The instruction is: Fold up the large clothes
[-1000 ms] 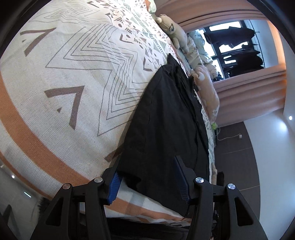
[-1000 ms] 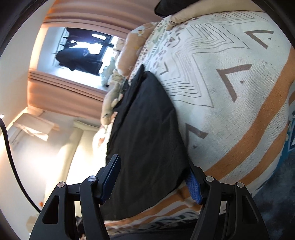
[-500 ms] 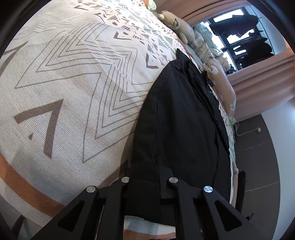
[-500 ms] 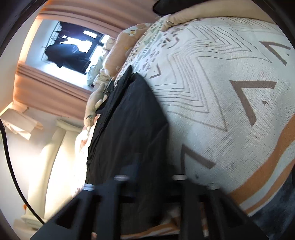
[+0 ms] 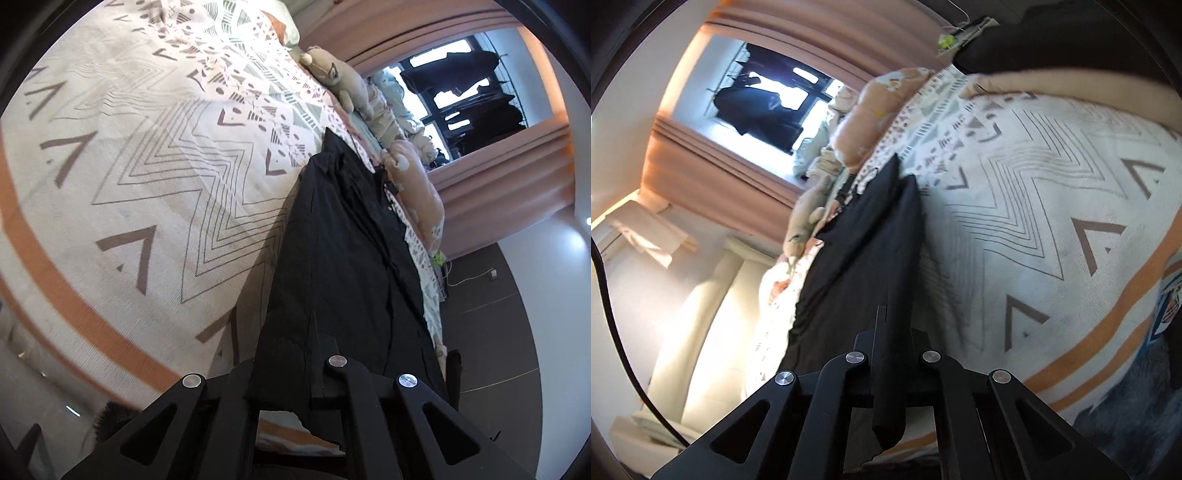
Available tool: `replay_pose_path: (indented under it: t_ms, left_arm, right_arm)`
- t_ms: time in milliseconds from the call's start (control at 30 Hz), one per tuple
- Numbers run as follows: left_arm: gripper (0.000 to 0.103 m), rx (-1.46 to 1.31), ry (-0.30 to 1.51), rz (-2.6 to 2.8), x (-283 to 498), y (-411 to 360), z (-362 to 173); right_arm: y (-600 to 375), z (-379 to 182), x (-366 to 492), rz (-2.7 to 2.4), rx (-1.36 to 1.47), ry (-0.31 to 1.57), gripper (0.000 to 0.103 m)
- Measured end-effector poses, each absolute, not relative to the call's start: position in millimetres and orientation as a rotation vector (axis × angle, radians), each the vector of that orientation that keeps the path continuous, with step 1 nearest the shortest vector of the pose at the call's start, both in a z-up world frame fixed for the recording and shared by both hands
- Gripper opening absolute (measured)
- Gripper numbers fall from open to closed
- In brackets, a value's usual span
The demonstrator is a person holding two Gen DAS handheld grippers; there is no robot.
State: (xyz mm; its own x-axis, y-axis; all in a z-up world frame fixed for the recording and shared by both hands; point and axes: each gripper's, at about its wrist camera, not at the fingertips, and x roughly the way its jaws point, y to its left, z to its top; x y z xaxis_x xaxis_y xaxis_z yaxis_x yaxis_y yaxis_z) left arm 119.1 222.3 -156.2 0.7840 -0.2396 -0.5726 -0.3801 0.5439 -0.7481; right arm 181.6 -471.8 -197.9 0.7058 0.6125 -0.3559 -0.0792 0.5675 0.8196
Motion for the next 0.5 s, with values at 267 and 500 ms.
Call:
replay_pose_path:
  t_ms: [267,500]
  left_arm:
    - [0.002,-1.004,0.64,0.081,72,216,-129]
    - [0.002,-0.999,0.596,0.084,37,213,-97]
  right_arm:
    - [-479,-170,141,0.488,0.872,0.634,0.004]
    - [-486,-143,105,0.515,0.869,0.591,0.004]
